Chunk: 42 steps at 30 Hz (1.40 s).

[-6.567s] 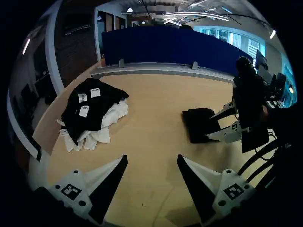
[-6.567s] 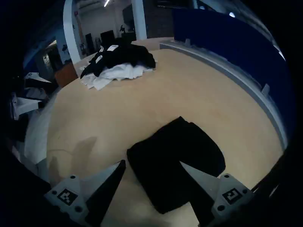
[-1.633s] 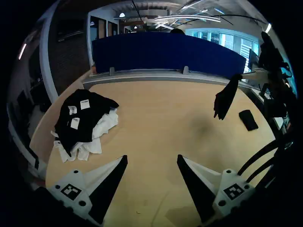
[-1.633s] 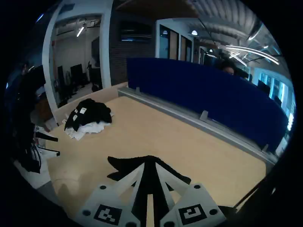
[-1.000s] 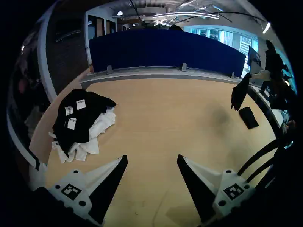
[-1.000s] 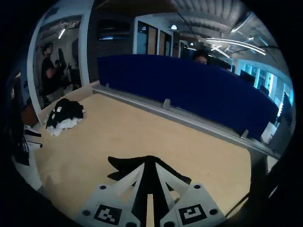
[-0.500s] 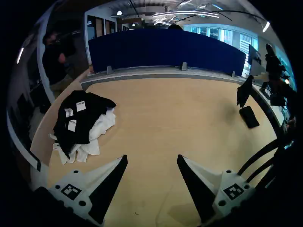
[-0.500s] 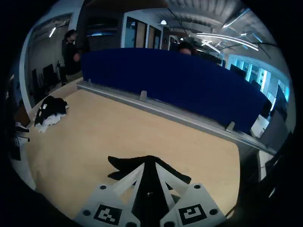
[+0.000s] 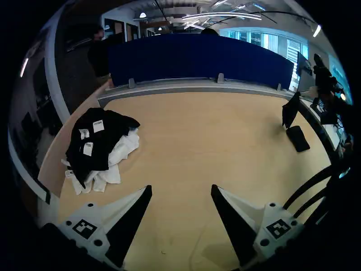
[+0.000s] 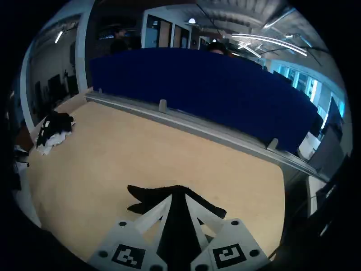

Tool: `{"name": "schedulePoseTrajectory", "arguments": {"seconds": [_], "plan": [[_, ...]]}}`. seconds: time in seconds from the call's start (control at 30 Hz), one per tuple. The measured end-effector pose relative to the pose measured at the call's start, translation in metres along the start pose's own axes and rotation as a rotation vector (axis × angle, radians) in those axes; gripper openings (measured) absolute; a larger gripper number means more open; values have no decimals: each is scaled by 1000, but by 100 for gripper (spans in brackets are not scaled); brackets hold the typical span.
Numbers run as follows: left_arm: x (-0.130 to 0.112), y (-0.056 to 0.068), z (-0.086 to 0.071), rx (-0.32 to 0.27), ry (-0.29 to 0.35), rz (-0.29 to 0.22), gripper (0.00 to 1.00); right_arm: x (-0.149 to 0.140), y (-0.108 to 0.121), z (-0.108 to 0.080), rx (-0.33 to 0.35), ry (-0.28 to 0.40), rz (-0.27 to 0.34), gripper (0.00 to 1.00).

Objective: Fold towel

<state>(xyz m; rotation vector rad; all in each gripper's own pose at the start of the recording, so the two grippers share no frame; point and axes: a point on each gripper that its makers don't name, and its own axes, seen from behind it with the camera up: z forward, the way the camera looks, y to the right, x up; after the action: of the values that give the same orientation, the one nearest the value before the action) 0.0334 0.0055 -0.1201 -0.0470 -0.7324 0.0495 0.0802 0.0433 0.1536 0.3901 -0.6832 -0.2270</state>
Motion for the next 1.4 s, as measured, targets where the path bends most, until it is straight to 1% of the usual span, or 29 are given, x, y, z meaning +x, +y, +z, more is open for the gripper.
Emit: {"name": "schedulePoseTrajectory", "arguments": {"seconds": [0.37, 0.5, 0.67, 0.83, 1.07, 1.2, 1.3, 1.4], "plan": [[-2, 5, -1, 4, -3, 5, 97, -9, 4, 6, 5, -18, -1, 5], [-2, 6, 0, 1, -4, 9, 97, -15, 8, 2, 4, -25, 2, 5], [-1, 9, 0, -4, -5, 16, 97, -26, 12, -8, 0, -32, 8, 5], [1, 13, -1, -12, -5, 21, 97, -47, 14, -20, 3, -49, 24, 5], [3, 21, -1, -27, -5, 39, 97, -92, 22, -37, -6, -97, 65, 5], [4, 25, -1, -34, -6, 45, 97, -116, 21, -46, -6, -116, 99, 5], [5, 27, 0, -39, -6, 47, 98, -126, 17, -51, -2, -119, 117, 5], [7, 30, 0, -43, -5, 50, 97, -133, 14, -55, 0, -120, 122, 5]]}}
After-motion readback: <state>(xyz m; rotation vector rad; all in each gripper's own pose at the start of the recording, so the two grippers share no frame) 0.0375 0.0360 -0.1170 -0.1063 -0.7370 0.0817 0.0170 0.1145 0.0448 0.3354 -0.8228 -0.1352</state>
